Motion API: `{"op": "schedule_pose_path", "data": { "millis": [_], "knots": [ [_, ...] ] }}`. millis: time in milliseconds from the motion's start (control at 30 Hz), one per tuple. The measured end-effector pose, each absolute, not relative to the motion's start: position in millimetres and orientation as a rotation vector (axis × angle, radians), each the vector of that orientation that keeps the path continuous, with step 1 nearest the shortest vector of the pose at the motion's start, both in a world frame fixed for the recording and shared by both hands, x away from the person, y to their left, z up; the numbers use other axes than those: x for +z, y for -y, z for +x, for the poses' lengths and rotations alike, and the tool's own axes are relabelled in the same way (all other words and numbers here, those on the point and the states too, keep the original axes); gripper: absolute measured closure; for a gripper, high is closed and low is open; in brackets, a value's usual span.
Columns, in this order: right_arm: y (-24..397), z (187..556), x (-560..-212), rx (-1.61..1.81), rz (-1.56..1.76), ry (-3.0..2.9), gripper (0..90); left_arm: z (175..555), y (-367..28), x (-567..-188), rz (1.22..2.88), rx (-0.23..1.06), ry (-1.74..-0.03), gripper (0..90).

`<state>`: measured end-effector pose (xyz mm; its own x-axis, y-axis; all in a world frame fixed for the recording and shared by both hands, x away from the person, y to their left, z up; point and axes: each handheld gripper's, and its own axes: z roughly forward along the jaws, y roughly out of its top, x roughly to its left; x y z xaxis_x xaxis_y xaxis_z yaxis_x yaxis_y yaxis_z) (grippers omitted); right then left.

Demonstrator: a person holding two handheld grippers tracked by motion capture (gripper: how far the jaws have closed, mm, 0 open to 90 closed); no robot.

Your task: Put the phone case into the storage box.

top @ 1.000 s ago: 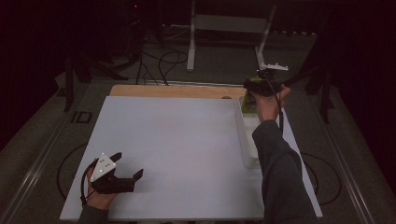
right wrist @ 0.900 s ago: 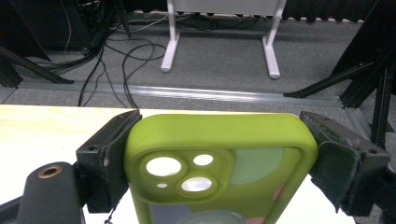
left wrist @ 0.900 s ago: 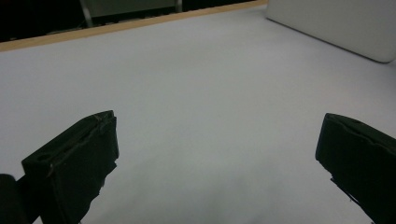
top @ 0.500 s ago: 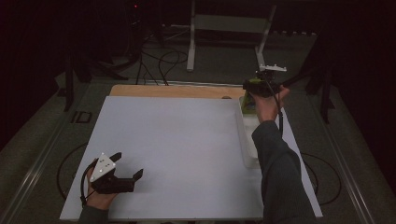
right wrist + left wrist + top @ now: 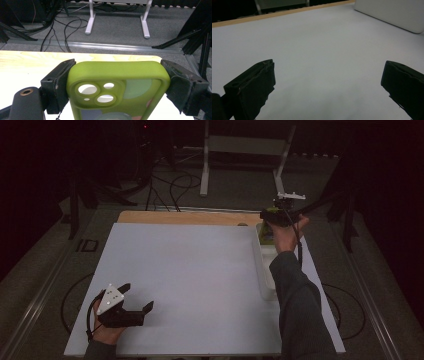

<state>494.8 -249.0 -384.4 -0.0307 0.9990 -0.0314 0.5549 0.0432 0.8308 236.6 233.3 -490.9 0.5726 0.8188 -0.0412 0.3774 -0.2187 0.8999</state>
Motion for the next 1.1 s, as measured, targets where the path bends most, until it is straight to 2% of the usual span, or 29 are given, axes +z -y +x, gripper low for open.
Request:
{"op": "schedule_pose_path", "data": {
  "millis": [1100],
  "knots": [
    [250.8, 499.8, -397.4, 0.827, 1.609, -1.696, 15.5, 236.4, -234.2, -490.6, 1.816, 0.562, -0.982, 0.0]
  ]
}}
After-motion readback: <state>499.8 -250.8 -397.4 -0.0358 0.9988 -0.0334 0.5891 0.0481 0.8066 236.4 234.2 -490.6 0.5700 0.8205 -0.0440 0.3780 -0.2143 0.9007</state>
